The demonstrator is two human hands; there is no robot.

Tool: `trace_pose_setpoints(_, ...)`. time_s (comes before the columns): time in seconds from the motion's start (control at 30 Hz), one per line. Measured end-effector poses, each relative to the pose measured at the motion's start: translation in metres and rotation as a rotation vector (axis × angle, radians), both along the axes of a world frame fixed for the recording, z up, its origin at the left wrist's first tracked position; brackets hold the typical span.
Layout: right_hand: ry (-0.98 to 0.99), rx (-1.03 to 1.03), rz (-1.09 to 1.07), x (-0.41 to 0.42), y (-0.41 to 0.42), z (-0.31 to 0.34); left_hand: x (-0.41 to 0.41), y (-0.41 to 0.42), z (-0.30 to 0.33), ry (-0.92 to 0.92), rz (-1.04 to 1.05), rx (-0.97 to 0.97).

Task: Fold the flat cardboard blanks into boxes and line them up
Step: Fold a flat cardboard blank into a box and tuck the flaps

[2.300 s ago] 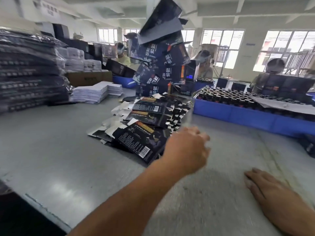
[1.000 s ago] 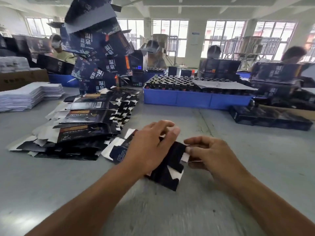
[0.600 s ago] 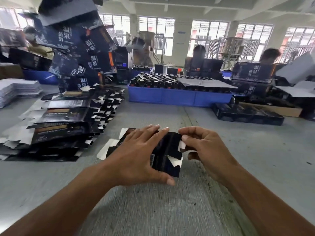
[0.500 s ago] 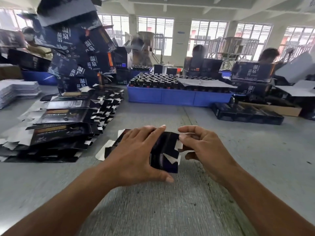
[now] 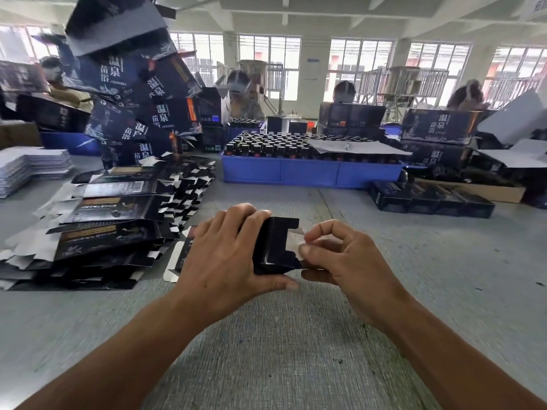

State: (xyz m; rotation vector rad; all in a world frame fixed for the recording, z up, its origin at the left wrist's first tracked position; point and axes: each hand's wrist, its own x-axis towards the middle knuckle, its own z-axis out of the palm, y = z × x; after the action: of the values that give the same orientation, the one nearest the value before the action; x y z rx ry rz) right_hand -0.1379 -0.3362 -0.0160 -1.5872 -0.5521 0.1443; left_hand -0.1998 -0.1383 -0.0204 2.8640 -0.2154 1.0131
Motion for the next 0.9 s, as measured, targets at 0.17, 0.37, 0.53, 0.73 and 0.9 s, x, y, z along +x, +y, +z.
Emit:
trace_pose_setpoints(0.17, 0.014, -0.036, 0.057, -0.0048, -0.0002, 0.0017, 0.0010, -0.0049, 0.0006, -0.017, 0.017, 0.066)
trace_pose_setpoints(0.37, 0.101, 0.010, 0.141, -0.0066, -0.0007, 0.0061, 0.0001, -0.0022, 0.0008, -0.032, -0.031, 0.050)
trace_pose_setpoints(0.53, -0.014, -0.067, 0.062, -0.0061, -0.0013, 0.0068, -0.0008, -0.0002, 0.0013, -0.022, -0.086, 0.074)
trace_pose_setpoints(0.73, -0.287, -0.190, -0.102, -0.0074, -0.0020, 0.0080, -0.0025, 0.0001, 0.0051, 0.028, -0.153, 0.054)
trace_pose_setpoints(0.9, -0.360, -0.253, -0.143, -0.0088, -0.0001, 0.0086, -0.0030, 0.0006, 0.0067, -0.004, -0.205, 0.000)
